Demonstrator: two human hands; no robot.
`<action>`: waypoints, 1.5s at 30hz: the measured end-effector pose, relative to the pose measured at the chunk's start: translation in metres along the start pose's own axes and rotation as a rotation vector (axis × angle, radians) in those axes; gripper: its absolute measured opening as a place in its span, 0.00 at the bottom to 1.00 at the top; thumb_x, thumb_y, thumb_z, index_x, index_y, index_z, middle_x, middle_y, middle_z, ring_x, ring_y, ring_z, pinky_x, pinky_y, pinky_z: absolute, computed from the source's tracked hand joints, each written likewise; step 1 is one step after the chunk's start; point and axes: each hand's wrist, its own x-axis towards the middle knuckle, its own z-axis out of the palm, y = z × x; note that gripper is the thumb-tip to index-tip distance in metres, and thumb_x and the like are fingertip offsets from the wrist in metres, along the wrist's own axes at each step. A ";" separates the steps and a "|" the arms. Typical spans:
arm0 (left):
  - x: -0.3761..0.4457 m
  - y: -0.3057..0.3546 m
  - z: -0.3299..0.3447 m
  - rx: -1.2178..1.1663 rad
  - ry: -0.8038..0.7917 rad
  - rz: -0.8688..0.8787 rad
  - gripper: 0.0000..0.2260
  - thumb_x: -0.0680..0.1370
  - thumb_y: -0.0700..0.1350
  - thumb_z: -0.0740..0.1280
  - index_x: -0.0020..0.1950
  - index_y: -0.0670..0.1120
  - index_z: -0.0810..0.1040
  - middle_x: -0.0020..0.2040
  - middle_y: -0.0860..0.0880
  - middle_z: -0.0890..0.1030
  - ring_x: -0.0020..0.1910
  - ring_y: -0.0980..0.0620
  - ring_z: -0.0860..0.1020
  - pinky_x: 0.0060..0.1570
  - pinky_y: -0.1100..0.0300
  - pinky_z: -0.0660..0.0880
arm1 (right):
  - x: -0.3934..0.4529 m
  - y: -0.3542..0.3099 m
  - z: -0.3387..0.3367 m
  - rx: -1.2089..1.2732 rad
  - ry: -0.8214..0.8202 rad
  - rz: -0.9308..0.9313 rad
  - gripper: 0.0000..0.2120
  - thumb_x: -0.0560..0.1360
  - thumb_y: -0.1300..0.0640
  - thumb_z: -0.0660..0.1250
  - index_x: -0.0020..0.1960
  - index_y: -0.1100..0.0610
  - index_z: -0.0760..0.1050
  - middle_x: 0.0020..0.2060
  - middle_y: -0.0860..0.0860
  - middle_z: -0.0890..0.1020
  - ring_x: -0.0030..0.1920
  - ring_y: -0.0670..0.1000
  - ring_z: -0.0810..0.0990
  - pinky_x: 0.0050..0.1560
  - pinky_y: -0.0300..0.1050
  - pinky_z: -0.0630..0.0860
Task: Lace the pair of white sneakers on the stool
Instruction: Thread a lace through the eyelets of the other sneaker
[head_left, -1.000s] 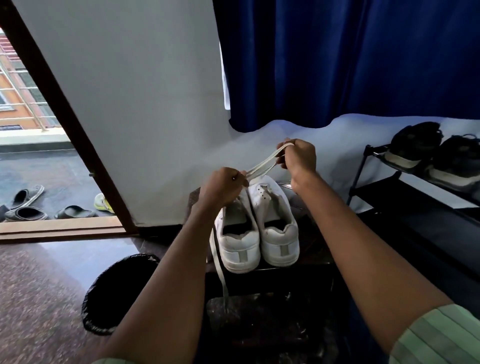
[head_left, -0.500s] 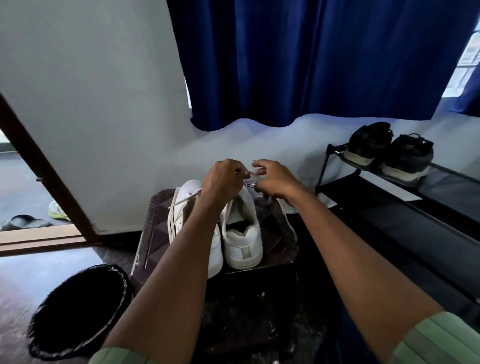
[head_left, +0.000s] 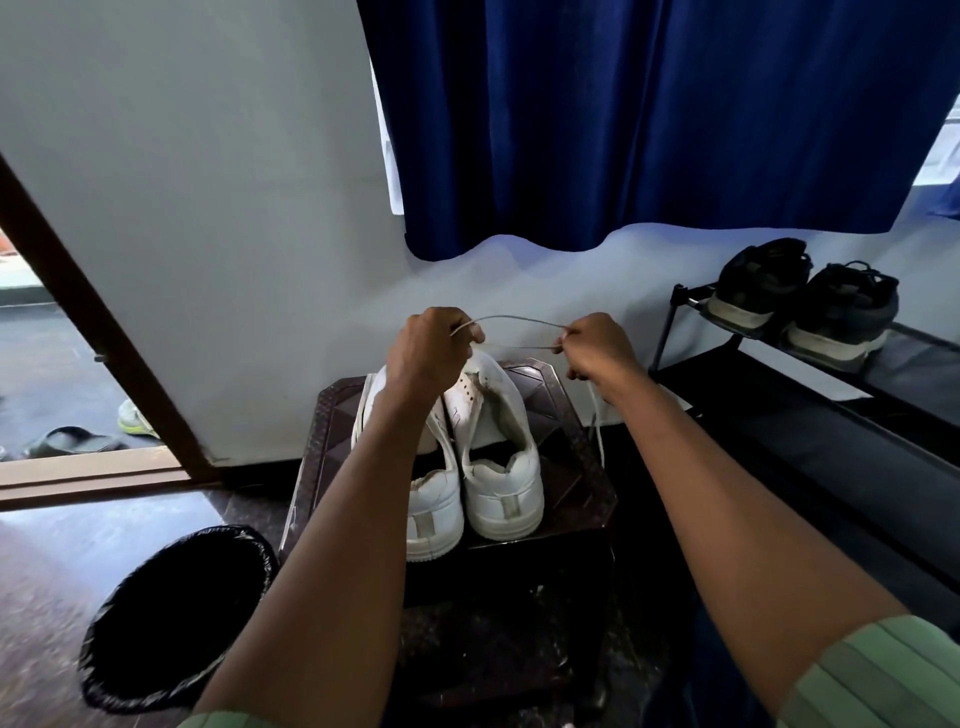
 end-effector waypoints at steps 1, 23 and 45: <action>0.000 -0.002 -0.002 0.004 -0.007 -0.014 0.13 0.80 0.44 0.63 0.39 0.55 0.82 0.33 0.55 0.82 0.36 0.50 0.81 0.41 0.52 0.80 | 0.002 0.004 0.003 -0.028 -0.016 0.012 0.10 0.75 0.60 0.64 0.45 0.59 0.85 0.41 0.59 0.87 0.42 0.62 0.87 0.46 0.54 0.85; -0.004 -0.002 -0.007 -0.012 -0.193 0.066 0.11 0.77 0.33 0.69 0.48 0.48 0.87 0.38 0.52 0.86 0.40 0.55 0.83 0.38 0.68 0.74 | -0.025 -0.020 0.012 0.021 -0.349 -0.187 0.13 0.83 0.57 0.67 0.44 0.59 0.86 0.29 0.50 0.77 0.30 0.48 0.69 0.33 0.42 0.67; -0.011 0.005 -0.017 -0.135 -0.299 0.009 0.03 0.74 0.37 0.77 0.46 0.44 0.89 0.36 0.48 0.87 0.31 0.54 0.83 0.36 0.64 0.79 | -0.024 -0.018 0.012 -0.326 -0.223 -0.093 0.07 0.77 0.64 0.68 0.51 0.63 0.84 0.39 0.58 0.81 0.38 0.58 0.77 0.31 0.43 0.67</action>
